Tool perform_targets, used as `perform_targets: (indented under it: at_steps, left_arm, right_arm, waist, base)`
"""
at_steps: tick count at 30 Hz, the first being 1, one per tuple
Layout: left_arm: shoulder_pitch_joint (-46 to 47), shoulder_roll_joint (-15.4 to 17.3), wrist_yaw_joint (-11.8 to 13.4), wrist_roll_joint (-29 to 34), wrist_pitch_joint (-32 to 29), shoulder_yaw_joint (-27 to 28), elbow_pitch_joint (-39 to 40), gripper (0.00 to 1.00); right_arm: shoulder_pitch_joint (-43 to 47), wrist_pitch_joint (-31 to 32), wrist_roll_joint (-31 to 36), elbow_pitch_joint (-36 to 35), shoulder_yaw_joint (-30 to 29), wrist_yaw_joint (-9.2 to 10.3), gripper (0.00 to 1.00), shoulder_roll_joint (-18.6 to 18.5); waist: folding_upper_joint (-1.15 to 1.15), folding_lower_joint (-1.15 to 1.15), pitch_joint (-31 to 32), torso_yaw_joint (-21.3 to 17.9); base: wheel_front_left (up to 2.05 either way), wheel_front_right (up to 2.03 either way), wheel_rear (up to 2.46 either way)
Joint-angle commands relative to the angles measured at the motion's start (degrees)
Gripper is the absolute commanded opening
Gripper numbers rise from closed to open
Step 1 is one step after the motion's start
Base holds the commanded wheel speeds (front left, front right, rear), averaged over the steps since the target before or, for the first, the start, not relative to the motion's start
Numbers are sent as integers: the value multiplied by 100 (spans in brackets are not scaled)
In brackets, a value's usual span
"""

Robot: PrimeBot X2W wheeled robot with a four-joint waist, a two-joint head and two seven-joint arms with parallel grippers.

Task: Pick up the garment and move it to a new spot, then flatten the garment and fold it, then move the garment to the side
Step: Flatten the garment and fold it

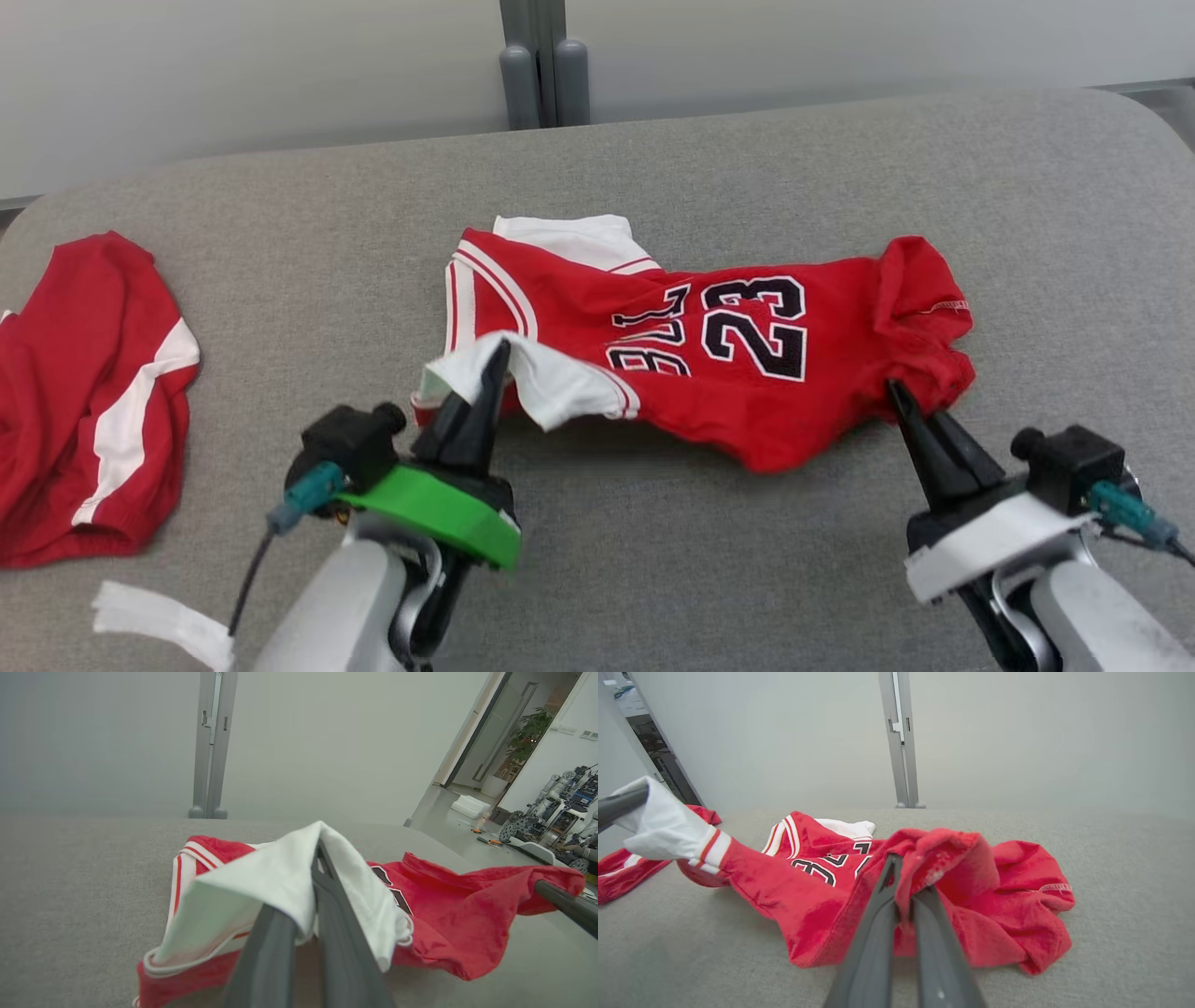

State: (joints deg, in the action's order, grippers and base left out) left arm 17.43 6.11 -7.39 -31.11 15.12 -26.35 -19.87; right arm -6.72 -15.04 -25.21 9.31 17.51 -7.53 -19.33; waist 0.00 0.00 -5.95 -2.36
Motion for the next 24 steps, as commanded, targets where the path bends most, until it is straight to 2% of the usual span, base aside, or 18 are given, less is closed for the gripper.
perform_targets:
  at_steps: [1, 3, 9, 14, 20, 24]
  left_arm:
    - [308, 135, -12, -50, 2, 22, 47, 0]
    - [773, 342, -12, -89, 3, -39, 48, 0]
    - [2560, 781, -13, -876, -176, 116, -324, 0]
    - [4370, 1024, -12, -1264, -525, 78, -900, 0]
    - [6419, 913, -12, -1545, -691, 144, -1879, 0]
    - [7485, 780, -12, -1713, -541, 259, -2449, 0]
  right_arm:
    - [-315, -19, -112, -30, 59, 9, 0, -78]
    - [-799, -19, -234, 7, 197, 9, 0, -140]
    - [-2613, -19, -815, 321, 613, 9, 0, -373]
    - [-4478, 112, -1688, 1076, 924, 9, 0, -583]
    - [-6634, 498, -2578, 2123, 1114, 8, 0, -610]
    - [-7702, 505, -2753, 2713, 1314, 8, 0, -588]
  waist:
    - [0, 0, -63, -19]
    - [0, 0, -154, -26]
    - [0, 0, -770, -18]
    - [0, 0, -1385, 8]
    - [0, 0, -1936, 2]
    - [0, 0, -2101, -46]
  base:
    - [0, 0, 0]
    - [0, 0, 0]
    - [0, 0, 0]
    - [0, 0, 0]
    - [0, 0, 0]
    - [0, 0, 0]
